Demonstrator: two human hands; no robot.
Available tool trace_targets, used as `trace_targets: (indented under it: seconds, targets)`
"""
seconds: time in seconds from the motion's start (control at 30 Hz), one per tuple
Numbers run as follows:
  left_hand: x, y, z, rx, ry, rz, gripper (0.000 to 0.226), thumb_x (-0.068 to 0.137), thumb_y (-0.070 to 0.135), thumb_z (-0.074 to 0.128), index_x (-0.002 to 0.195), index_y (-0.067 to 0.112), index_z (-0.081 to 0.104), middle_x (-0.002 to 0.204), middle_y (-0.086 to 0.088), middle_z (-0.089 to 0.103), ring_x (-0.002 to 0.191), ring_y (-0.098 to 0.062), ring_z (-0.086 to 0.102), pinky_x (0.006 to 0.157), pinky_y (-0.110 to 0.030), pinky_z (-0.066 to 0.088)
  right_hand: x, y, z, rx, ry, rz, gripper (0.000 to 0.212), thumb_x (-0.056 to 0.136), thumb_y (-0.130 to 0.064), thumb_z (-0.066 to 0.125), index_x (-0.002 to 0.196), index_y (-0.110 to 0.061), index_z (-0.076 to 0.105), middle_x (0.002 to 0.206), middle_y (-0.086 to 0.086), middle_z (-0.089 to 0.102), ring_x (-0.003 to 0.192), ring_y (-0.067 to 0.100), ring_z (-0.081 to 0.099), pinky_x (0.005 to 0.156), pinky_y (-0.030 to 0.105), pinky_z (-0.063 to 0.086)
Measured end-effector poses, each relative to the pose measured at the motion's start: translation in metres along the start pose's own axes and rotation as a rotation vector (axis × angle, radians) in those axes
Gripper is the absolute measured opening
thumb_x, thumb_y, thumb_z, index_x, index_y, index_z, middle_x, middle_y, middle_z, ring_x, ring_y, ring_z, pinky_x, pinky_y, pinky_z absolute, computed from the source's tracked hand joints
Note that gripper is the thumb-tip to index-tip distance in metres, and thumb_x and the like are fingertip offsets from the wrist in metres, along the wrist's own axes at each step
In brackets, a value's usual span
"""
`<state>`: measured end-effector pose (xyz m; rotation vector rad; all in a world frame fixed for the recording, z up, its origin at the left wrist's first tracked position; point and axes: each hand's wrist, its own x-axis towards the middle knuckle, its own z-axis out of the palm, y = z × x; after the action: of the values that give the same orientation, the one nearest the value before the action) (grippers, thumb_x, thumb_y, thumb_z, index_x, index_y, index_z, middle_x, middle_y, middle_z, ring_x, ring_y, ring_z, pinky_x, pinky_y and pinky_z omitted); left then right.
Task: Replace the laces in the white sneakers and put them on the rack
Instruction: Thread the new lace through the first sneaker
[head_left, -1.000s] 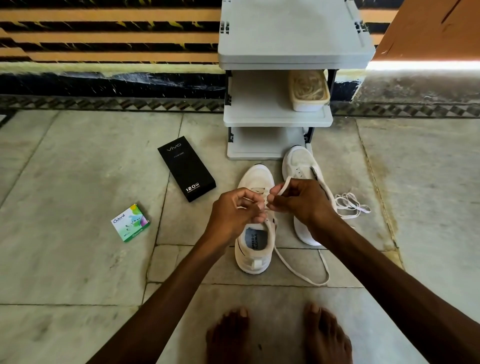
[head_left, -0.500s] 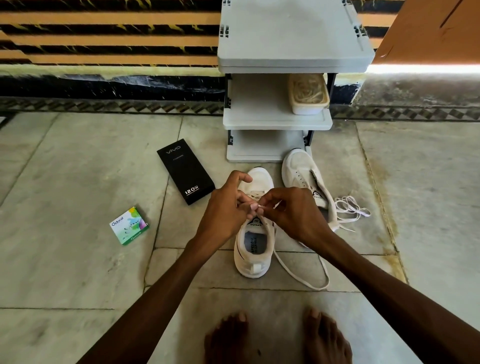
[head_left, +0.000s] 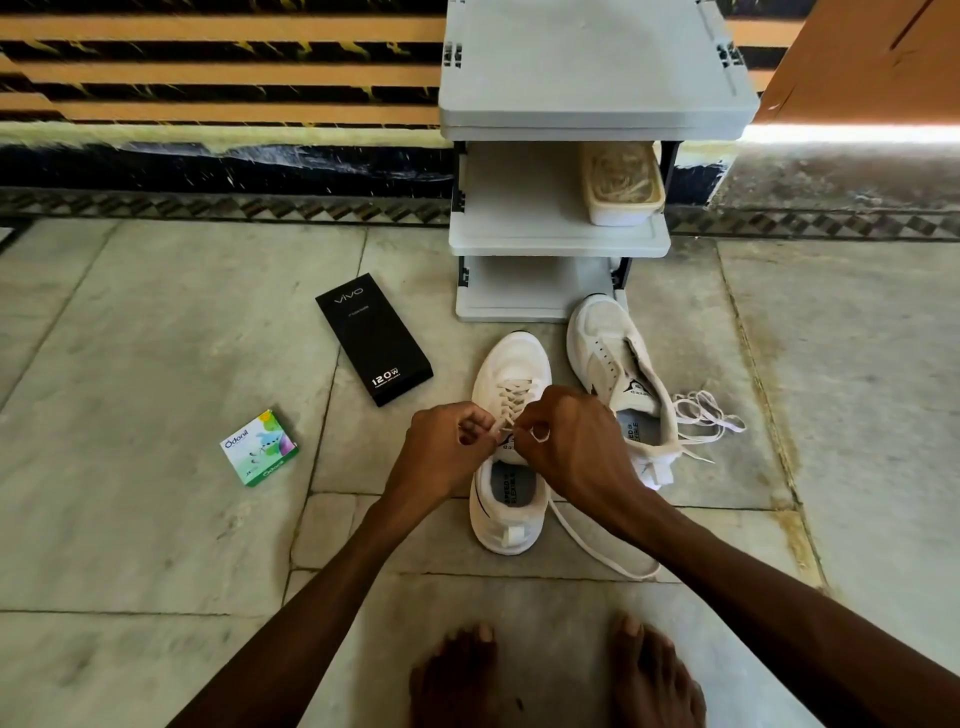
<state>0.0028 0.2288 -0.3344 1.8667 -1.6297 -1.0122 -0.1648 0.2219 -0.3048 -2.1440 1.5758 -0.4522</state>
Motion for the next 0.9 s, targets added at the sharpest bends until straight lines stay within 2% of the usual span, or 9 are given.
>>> trace_targets:
  seconds: [0.17,0.37,0.47,0.57,0.67,0.73,0.83,0.9]
  targets:
    - [0.002,-0.008,-0.006,-0.167,-0.052,-0.079,0.016,0.084,0.025,0.075,0.098,0.017,0.076,0.088,0.002,0.073,0.082,-0.012,0.069,0.080,-0.031,0.059,0.010,-0.005,0.006,-0.122,-0.063,-0.030,0.021,0.088,-0.027,0.060,0.086,-0.011,0.073,0.085,0.006,0.063,0.076,0.023,0.059,0.062,0.031,0.046]
    - [0.002,-0.007,-0.011,-0.337,-0.107,-0.173,0.012,0.084,0.015,0.074,0.097,0.014,0.074,0.088,-0.004,0.074,0.083,-0.018,0.072,0.073,-0.026,0.060,0.016,-0.010,0.004,-0.156,-0.141,-0.072,0.026,0.096,-0.026,0.054,0.092,-0.008,0.072,0.091,0.008,0.061,0.081,0.022,0.057,0.066,0.028,0.038]
    - [0.002,-0.006,-0.010,-0.366,-0.096,-0.183,0.008,0.084,0.015,0.075,0.091,0.019,0.074,0.085,-0.005,0.074,0.082,-0.019,0.072,0.075,-0.029,0.061,0.012,-0.012,0.007,-0.165,-0.124,-0.072,0.024,0.096,-0.023,0.054,0.093,-0.006,0.071,0.094,0.011,0.062,0.085,0.026,0.058,0.069,0.033,0.046]
    - [0.001,-0.009,-0.005,-0.323,-0.070,-0.147,0.010,0.083,0.020,0.076,0.093,0.019,0.074,0.082,-0.001,0.074,0.079,-0.014,0.071,0.077,-0.030,0.060,0.008,-0.015,0.013,-0.184,-0.088,-0.070,0.022,0.094,-0.023,0.056,0.091,-0.005,0.068,0.095,0.014,0.064,0.087,0.030,0.059,0.071,0.039,0.049]
    - [-0.002,-0.009,0.001,-0.173,0.004,-0.046,0.012,0.085,0.026,0.074,0.095,0.020,0.074,0.082,0.005,0.072,0.074,-0.005,0.067,0.071,-0.017,0.055,0.007,-0.015,0.017,-0.195,-0.079,-0.038,0.021,0.095,-0.024,0.056,0.090,-0.007,0.066,0.095,0.013,0.064,0.085,0.029,0.060,0.070,0.036,0.045]
    - [-0.003,-0.007,0.005,-0.089,0.050,0.003,0.012,0.086,0.023,0.073,0.097,0.018,0.073,0.085,0.004,0.072,0.073,-0.004,0.065,0.071,-0.014,0.052,0.006,-0.016,0.019,-0.203,-0.078,-0.024,0.020,0.094,-0.024,0.058,0.089,-0.006,0.065,0.094,0.014,0.064,0.084,0.030,0.060,0.069,0.036,0.045]
    - [-0.003,-0.006,0.007,-0.024,0.053,0.043,0.012,0.090,0.014,0.066,0.100,0.016,0.073,0.091,0.002,0.073,0.078,-0.008,0.065,0.078,-0.022,0.054,0.005,-0.019,0.022,-0.210,-0.060,-0.014,0.016,0.091,-0.019,0.061,0.086,-0.005,0.064,0.091,0.015,0.064,0.081,0.032,0.061,0.068,0.037,0.046]
    - [0.000,-0.010,0.005,-0.080,0.025,0.039,0.014,0.091,0.012,0.064,0.097,0.019,0.073,0.087,0.003,0.073,0.077,-0.008,0.067,0.079,-0.028,0.058,0.004,-0.018,0.025,-0.207,-0.051,0.007,0.015,0.092,-0.018,0.057,0.085,-0.007,0.063,0.091,0.013,0.064,0.081,0.031,0.061,0.068,0.037,0.047]
